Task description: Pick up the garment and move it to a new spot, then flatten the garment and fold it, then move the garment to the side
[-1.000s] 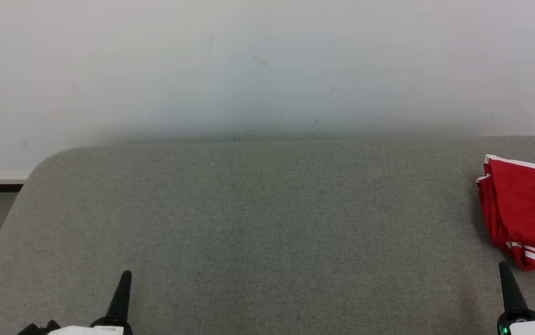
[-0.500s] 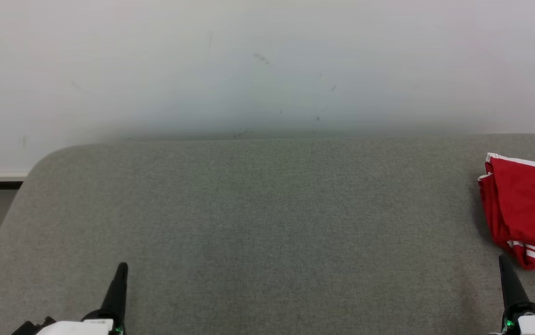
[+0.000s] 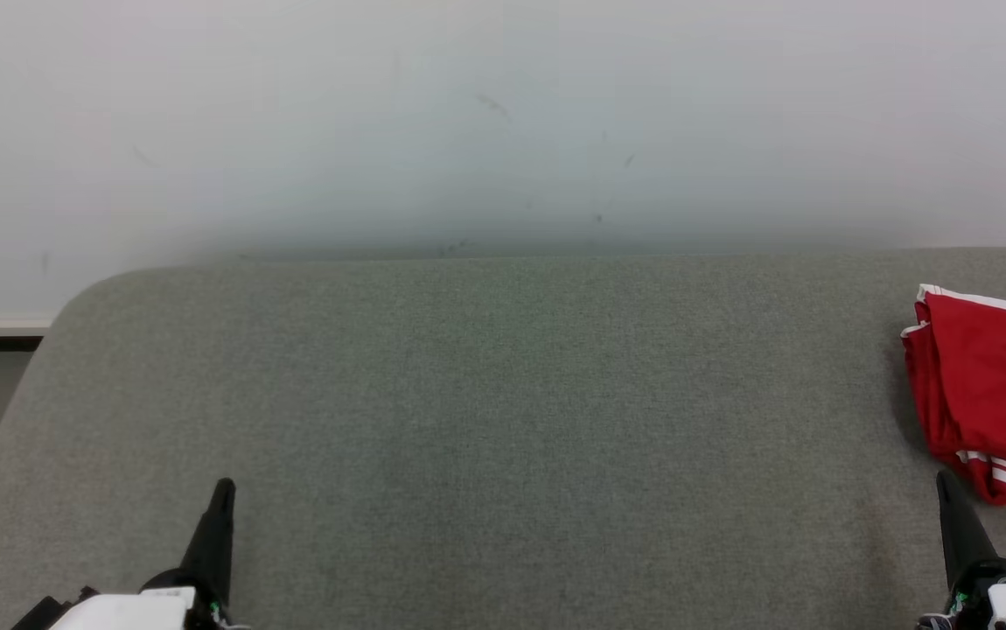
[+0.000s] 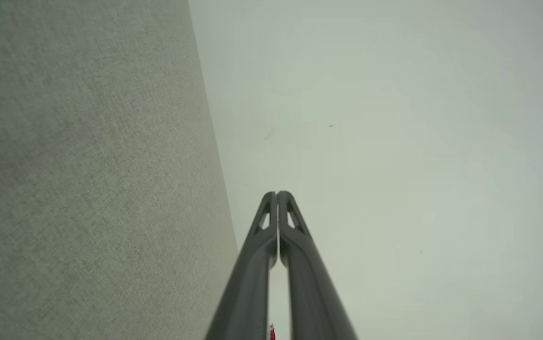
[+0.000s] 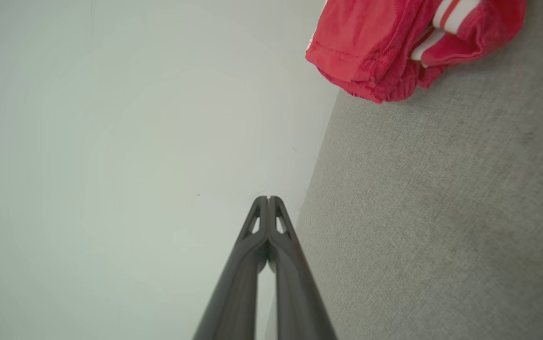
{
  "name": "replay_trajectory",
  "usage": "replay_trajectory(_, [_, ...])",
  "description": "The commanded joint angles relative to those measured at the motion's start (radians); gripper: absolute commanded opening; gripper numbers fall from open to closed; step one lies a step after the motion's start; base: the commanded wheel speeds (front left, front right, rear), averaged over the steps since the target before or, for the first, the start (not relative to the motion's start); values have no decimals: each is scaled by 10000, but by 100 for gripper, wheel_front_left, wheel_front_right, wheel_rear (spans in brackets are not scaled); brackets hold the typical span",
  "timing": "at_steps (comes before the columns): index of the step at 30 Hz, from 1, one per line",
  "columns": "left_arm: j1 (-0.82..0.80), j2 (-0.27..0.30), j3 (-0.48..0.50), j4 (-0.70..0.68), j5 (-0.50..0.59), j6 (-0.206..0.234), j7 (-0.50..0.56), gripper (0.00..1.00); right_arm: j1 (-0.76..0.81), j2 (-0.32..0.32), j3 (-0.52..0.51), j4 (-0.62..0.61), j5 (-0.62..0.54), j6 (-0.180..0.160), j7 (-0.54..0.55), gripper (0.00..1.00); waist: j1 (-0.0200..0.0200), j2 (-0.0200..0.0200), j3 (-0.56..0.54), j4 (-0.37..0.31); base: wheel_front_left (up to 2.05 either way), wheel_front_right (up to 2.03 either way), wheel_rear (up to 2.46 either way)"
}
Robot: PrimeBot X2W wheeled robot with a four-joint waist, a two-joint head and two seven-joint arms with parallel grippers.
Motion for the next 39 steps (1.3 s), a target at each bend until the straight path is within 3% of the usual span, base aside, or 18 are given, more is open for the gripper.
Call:
replay_trajectory(1, [-169, 81, 63, 0, -306, -57, 45, 0, -152, -92, -46, 16, 288, -19, 67, 0, 0, 0, 8, 1, 0, 0, 0])
replay_trajectory(10, [-269, 74, 173, 30, -898, -114, 209, 0, -245, -95, -59, 33, 960, -21, 213, 0, 0, 0, 58, 8, 0, 0, 0])
replay_trajectory(39, [-270, 31, 209, 30, -775, -109, 246, 0, -241, -92, -56, 33, 932, -21, 218, 0, 0, 0, 61, 9, 0, 0, 0])
